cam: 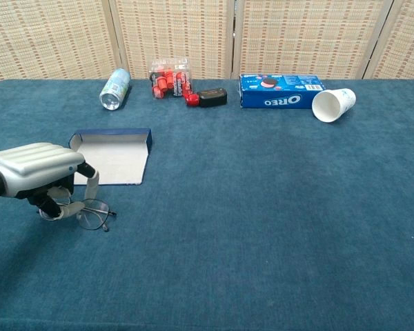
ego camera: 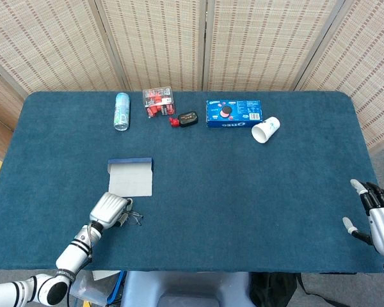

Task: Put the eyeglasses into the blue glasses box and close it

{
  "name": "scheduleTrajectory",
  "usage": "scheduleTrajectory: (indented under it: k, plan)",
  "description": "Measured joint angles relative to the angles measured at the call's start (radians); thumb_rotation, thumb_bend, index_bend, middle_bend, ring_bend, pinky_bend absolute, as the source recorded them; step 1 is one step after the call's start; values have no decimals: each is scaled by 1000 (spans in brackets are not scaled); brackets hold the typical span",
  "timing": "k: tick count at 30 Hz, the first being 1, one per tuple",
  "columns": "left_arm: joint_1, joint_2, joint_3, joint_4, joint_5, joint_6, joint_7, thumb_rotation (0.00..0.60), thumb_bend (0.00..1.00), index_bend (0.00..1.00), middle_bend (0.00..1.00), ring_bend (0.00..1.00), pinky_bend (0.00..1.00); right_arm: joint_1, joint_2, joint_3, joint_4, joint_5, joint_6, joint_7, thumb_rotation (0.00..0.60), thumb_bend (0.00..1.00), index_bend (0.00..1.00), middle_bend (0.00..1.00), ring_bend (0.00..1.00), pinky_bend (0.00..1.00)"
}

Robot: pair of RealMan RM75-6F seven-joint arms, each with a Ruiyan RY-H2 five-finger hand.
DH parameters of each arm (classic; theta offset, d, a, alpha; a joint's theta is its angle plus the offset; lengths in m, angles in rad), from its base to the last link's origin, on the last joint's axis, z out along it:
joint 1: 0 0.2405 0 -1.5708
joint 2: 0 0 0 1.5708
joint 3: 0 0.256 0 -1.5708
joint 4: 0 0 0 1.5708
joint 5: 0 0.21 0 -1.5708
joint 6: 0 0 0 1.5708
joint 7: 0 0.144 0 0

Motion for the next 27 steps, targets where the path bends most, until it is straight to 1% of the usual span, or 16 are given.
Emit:
scheduleTrajectory:
  k: [8, 13, 19, 27]
  plan:
    - [3, 13, 1, -16, 10, 16, -4, 600, 446, 653, 1000, 1000, 1000, -1, -2, 0, 4, 0, 1, 3, 600, 276, 71, 161, 100, 154]
    - [0, 30, -10, -36, 13, 26, -5, 600, 446, 654, 1000, 1000, 1000, -3, -3, 1, 8, 1, 3, 5, 600, 275, 71, 161, 100, 154]
    - [-19, 47, -41, -53, -3, 20, -12, 600, 448, 654, 1000, 1000, 1000, -3, -5, 1, 14, 2, 1, 10, 600, 276, 71, 161, 100, 154]
    - [-81, 42, -102, -41, -51, -5, 7, 600, 458, 654, 1000, 1000, 1000, -6, -7, 1, 20, 1, 5, 16, 600, 276, 71, 161, 100, 154]
